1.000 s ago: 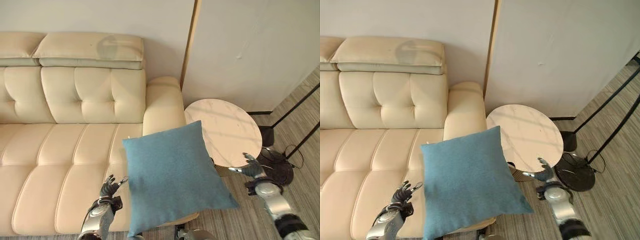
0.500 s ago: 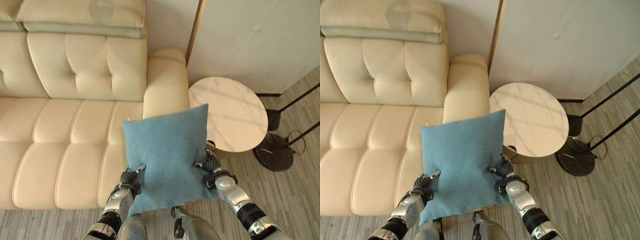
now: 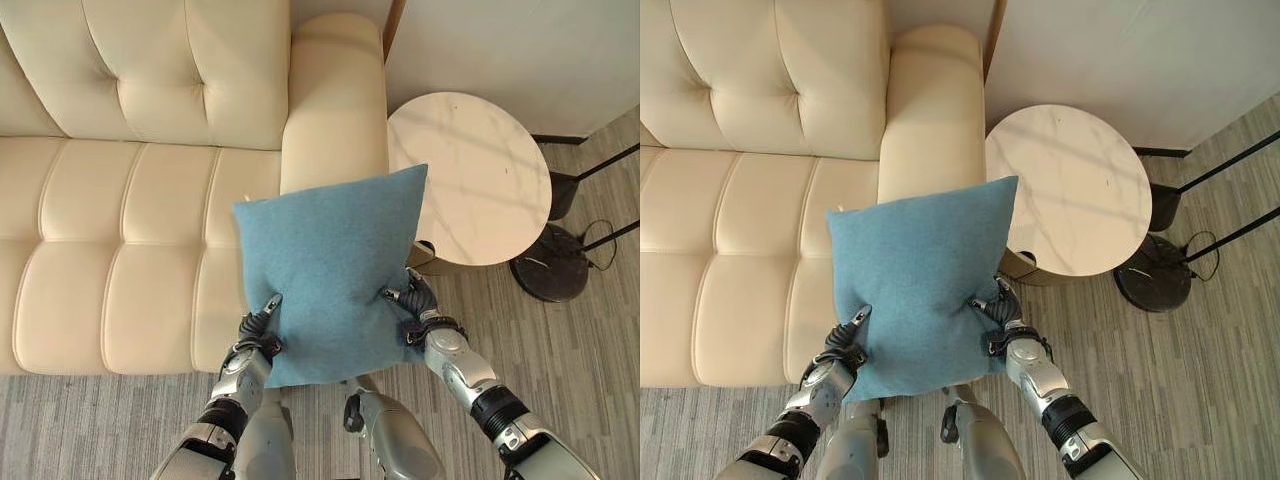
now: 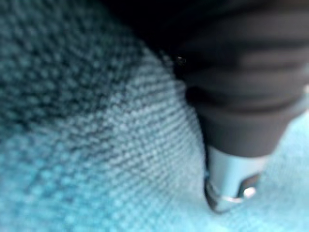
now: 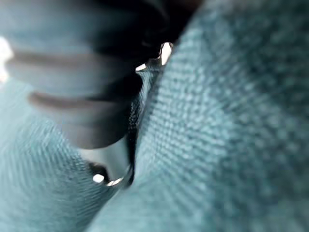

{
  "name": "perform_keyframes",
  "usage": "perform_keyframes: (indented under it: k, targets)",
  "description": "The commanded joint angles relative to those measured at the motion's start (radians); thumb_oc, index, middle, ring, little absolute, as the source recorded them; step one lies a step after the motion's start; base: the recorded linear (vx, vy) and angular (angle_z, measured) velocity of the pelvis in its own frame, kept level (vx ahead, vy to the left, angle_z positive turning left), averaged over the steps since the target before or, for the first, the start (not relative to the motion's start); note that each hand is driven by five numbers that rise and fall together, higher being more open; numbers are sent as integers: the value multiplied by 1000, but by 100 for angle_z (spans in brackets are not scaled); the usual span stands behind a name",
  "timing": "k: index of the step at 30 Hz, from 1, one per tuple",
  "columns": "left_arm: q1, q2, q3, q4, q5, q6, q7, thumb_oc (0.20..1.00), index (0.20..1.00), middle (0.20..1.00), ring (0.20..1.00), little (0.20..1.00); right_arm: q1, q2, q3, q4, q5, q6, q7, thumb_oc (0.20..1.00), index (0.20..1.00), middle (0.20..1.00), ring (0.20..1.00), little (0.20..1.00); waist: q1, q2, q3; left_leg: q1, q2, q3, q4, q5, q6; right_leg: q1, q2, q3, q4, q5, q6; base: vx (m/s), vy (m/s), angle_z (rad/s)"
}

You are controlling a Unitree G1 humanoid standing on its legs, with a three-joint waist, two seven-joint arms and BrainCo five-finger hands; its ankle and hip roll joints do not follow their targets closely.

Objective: Pick up all the scattered cushions and arrange them neatly on the sofa.

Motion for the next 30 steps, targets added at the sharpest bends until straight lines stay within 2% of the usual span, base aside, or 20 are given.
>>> perform_keyframes:
  k: [1,6,8,9,13,18,21,24,25,26,27,28,29,30]
  targets:
    - [-93,-226,-220,-47,-102,69,-163,200,200,200,200,200,-30,241,189,-33,179,13,192,200,200,200,200,200,21,-24,25,-15,33,-16,28,-35,-26,31,-83,90,98,-190,78,0,0,0]
    - [-80,-237,-255,-139,-168,56,-208,200,200,200,200,200,28,288,189,-4,374,7,273,200,200,200,200,200,18,-15,14,14,32,-11,14,-43,-26,50,-84,92,87,-188,82,-1,7,0]
    - [-72,-240,-280,-202,-200,48,-222,200,200,200,200,200,74,324,176,6,517,8,309,200,200,200,200,200,16,-9,-1,32,26,-4,11,-53,-23,65,-89,90,81,-184,89,-1,82,0]
    - [-64,-239,-287,-219,-208,48,-228,200,200,200,200,200,82,327,178,-3,542,7,313,200,200,200,200,200,16,-7,-6,36,24,-3,10,-55,-22,69,-90,91,79,-184,91,0,103,1]
    - [-34,-227,-303,-267,-212,41,-230,200,200,200,200,200,103,317,186,-41,561,0,312,200,200,200,200,200,13,-5,-34,48,15,1,7,-63,-14,82,-98,94,73,-179,99,8,98,0]
    - [31,-174,-353,-389,-184,50,-242,200,200,200,200,200,168,287,220,-116,570,28,320,200,200,200,200,200,5,1,-97,88,-18,8,6,-98,12,119,-122,109,66,-168,120,8,159,0]
    - [85,-137,-362,-454,-168,59,-240,200,200,200,200,200,198,268,214,-190,547,37,316,200,200,200,200,200,-6,7,-125,103,-42,22,-1,-108,27,121,-136,126,54,-131,139,-64,202,-13]
    - [112,-118,-360,-494,-173,52,-229,200,200,200,200,200,210,268,217,-219,538,44,320,200,200,200,200,200,-10,13,-131,107,-45,40,-4,-105,30,109,-141,134,55,-97,154,-88,89,-14]
    - [124,-107,-356,-520,-188,51,-219,200,200,200,200,200,211,266,215,-238,535,41,315,200,200,200,200,200,-9,20,-128,105,-38,45,-5,-99,32,104,-137,135,69,-102,159,-147,44,-22]
    - [138,-81,-355,-581,-196,33,-208,200,200,200,200,200,219,266,228,-282,546,34,316,200,200,200,200,200,-4,39,-124,106,-28,55,-6,-89,37,117,-132,133,134,-134,151,-149,43,-12]
    - [138,-81,-355,-581,-196,33,-208,200,200,200,200,200,219,266,228,-282,546,34,316,200,200,200,200,200,-4,38,-127,103,-28,55,-7,-88,37,114,-132,133,133,-133,151,-174,94,-6]
    - [159,-60,-356,-640,-203,23,-204,200,200,200,200,200,224,257,242,-322,548,22,318,200,200,200,200,200,3,58,-135,107,-27,63,-13,-78,43,149,-115,136,200,-187,142,-82,55,-13]
    - [159,-60,-356,-640,-203,23,-204,200,200,200,200,200,224,256,242,-322,548,22,318,200,200,200,200,200,4,58,-137,104,-26,63,-13,-77,43,147,-114,137,199,-185,141,-93,73,-9]
    - [170,-53,-357,-661,-203,30,-204,200,200,200,200,200,225,251,245,-340,548,22,322,200,200,200,200,200,8,65,-146,105,-29,65,-13,-76,45,166,-104,139,216,-209,135,-32,22,-3]
